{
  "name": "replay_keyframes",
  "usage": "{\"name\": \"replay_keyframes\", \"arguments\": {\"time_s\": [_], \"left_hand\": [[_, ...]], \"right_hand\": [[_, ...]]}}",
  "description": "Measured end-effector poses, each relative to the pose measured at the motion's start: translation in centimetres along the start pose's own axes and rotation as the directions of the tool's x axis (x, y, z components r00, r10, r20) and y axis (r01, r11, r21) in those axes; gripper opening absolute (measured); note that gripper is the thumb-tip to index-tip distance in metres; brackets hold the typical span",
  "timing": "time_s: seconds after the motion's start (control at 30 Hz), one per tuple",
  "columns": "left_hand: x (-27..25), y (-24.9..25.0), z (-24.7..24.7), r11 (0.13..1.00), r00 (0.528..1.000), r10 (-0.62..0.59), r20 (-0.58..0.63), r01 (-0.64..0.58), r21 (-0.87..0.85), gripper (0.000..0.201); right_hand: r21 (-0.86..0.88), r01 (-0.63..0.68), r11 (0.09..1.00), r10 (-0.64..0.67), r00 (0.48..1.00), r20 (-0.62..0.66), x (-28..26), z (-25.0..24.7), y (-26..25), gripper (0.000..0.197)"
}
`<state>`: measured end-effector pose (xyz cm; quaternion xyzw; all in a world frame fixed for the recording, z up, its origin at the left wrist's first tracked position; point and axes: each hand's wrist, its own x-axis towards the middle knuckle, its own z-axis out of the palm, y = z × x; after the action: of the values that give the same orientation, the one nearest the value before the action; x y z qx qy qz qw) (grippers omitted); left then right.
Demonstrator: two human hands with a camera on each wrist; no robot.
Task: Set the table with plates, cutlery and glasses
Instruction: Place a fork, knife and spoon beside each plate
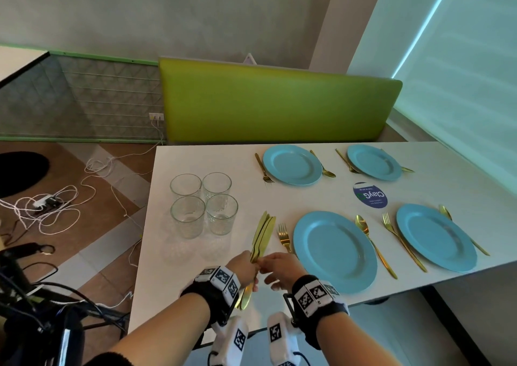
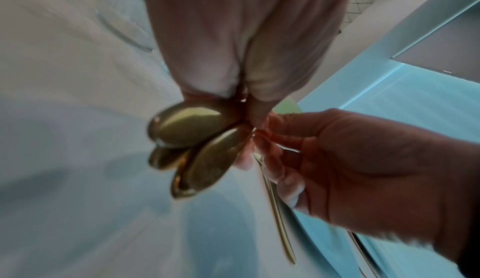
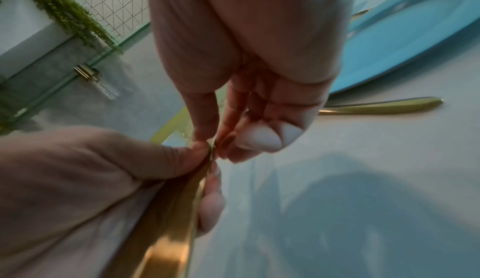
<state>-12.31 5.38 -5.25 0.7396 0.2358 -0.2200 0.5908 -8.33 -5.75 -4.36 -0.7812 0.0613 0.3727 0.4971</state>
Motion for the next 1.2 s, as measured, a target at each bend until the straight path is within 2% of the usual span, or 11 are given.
{"name": "replay_keyframes", "arguments": {"time_s": [0.2,0.3,0.37,0.43,0.5,0.53,0.63,0.73,0.83,1.0,1.2], "left_hand": [[0.4,0.7,0.2,0.999,1.000,-0.019,0.018,0.019,-0.050,0.008],[1.0,0.8,-0.1,0.998,0.993,-0.062,-0.096,0.059,-0.036,0.016],[1.6,1.0,-0.3,0.983,0.990,-0.113,-0.088,0.098,-0.154,0.026],[1.9,1.3,-0.7,0.981,0.989,-0.126,-0.076,0.113,-0.156,0.022],[2.0,1.8,-1.2,0.980,0.986,-0.118,-0.121,0.096,-0.175,0.012],[2.3,1.9,-1.4,0.978,0.984,-0.111,-0.136,0.084,-0.192,0.014],[2.9,2.2,-1.8,0.965,0.986,-0.140,-0.090,0.115,-0.236,0.016],[3.1,2.5,-1.9,0.977,0.992,-0.092,-0.088,0.073,-0.201,0.023],[3.2,2.6,-2.1,0.978,0.993,-0.062,-0.103,0.039,-0.207,0.020],[3.0,2.5,-2.2,0.982,0.989,-0.029,-0.143,0.001,-0.188,0.015],[2.6,2.6,-1.8,0.989,0.990,-0.009,-0.144,-0.013,-0.150,0.010]], "right_hand": [[0.088,-0.052,0.995,0.054,0.998,-0.017,0.8,-0.6,-0.4,0.017],[0.095,-0.046,0.994,0.055,0.995,-0.084,1.2,-1.4,-0.6,0.023],[0.003,-0.038,0.999,0.038,0.986,-0.159,1.8,-2.0,-0.2,0.023],[-0.146,-0.046,0.988,0.013,0.975,-0.221,2.4,-2.6,0.2,0.022],[-0.300,-0.067,0.952,-0.012,0.967,-0.253,3.0,-2.9,0.5,0.024],[-0.373,-0.072,0.925,-0.029,0.965,-0.259,3.2,-2.9,0.5,0.028],[-0.520,-0.074,0.851,-0.086,0.957,-0.277,3.9,-2.5,0.5,0.038],[-0.582,-0.083,0.809,-0.107,0.953,-0.285,4.3,-2.0,0.3,0.033],[-0.627,-0.110,0.771,-0.117,0.944,-0.309,4.3,-1.8,0.2,0.013],[-0.659,-0.167,0.733,-0.144,0.909,-0.390,4.4,-1.6,0.7,0.021],[-0.633,-0.183,0.752,-0.142,0.893,-0.427,4.1,-1.4,0.8,0.021]]}}
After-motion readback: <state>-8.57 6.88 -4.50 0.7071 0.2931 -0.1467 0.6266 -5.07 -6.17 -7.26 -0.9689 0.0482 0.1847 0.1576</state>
